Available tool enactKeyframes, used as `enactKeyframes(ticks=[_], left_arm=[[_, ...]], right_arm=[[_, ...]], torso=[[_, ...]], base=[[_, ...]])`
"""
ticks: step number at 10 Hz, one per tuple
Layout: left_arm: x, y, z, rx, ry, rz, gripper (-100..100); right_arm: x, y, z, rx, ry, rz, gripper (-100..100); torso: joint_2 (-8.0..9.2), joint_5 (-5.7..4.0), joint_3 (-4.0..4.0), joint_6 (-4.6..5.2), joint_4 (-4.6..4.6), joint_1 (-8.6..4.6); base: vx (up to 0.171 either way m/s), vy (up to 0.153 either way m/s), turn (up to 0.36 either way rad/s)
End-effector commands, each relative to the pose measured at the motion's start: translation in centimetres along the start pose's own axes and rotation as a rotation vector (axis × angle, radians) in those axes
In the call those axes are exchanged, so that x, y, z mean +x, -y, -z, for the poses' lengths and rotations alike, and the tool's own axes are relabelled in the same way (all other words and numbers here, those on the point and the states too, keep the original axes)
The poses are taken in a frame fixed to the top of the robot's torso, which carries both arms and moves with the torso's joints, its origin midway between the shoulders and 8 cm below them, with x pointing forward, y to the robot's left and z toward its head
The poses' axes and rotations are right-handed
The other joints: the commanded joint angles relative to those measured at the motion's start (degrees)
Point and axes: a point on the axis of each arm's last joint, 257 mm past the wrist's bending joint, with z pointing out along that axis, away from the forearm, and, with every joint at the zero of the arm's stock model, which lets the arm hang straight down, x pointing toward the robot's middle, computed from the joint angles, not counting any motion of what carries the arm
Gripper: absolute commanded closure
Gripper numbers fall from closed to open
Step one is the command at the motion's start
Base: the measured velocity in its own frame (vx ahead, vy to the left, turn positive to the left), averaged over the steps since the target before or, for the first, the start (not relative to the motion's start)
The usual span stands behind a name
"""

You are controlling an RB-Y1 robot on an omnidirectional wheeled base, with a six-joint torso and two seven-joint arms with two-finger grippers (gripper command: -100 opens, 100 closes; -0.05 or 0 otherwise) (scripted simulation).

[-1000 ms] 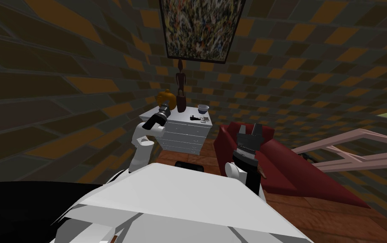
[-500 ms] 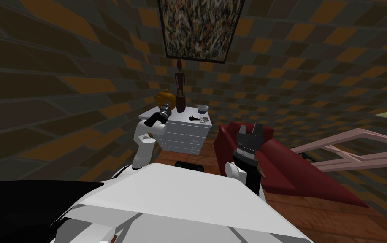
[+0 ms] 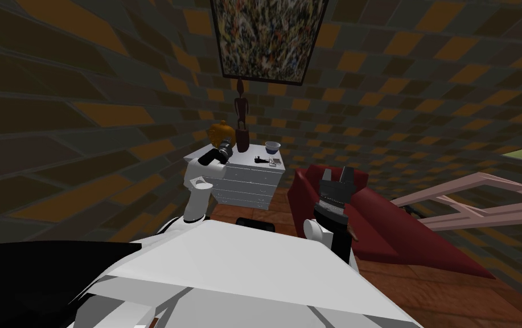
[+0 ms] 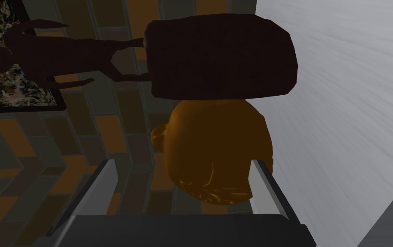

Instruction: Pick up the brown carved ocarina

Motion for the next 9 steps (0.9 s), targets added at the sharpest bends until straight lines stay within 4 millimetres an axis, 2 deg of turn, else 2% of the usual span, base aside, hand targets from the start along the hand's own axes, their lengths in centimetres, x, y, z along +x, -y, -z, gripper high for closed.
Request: enactKeyframes(ticks=[1,2,4,5,7,8,9], left_arm=[[-0.1,-0.7,0.0,-0.033,0.006,0.002,-100],[0.5,-0.2,-0.4,-0.043,0.000,0.013,-100],[0.3,-1.3,-0.4,-0.085,0.009,0.013,-100],[1.0,-0.8,-0.7,-0.098,0.002,0.024,-100],[0.8,-1.8,-0.6,-0.137,0.010,0.023,-100],[1.6,-1.5,-0.9,-0.156,0.003,0.032,-100],[1.5,-2.2,-0.8,-0.183,0.008,0.032,-100]], right_arm=[[0.0,0.0,0.0,0.000,0.000,0.000,0],[0.0,0.0,0.0,0.000,0.000,0.000,0],[0.0,0.0,0.0,0.000,0.000,0.000,0],[0.0,0.0,0.0,0.000,0.000,0.000,0],[0.0,0.0,0.0,0.000,0.000,0.000,0],[0.0,0.0,0.0,0.000,0.000,0.000,0],[0.0,0.0,0.0,0.000,0.000,0.000,0]], torso=[[0.00,0.00,0.00,0.00,0.00,0.00],[0.03,0.00,0.02,0.00,0.01,0.02],[0.00,0.00,0.00,0.00,0.00,0.00],[0.03,0.01,0.02,-0.01,0.00,0.02],[0.00,0.00,0.00,0.00,0.00,-0.01],[0.03,0.00,0.02,-0.01,0.00,0.02],[0.01,0.00,0.00,0.01,0.00,0.00]], base=[[0.010,-0.003,0.001],[0.017,-0.008,-0.024],[0.017,-0.005,-0.009],[0.019,-0.011,-0.026],[0.018,-0.006,-0.007],[0.020,-0.007,-0.026],[0.023,-0.008,-0.019]])
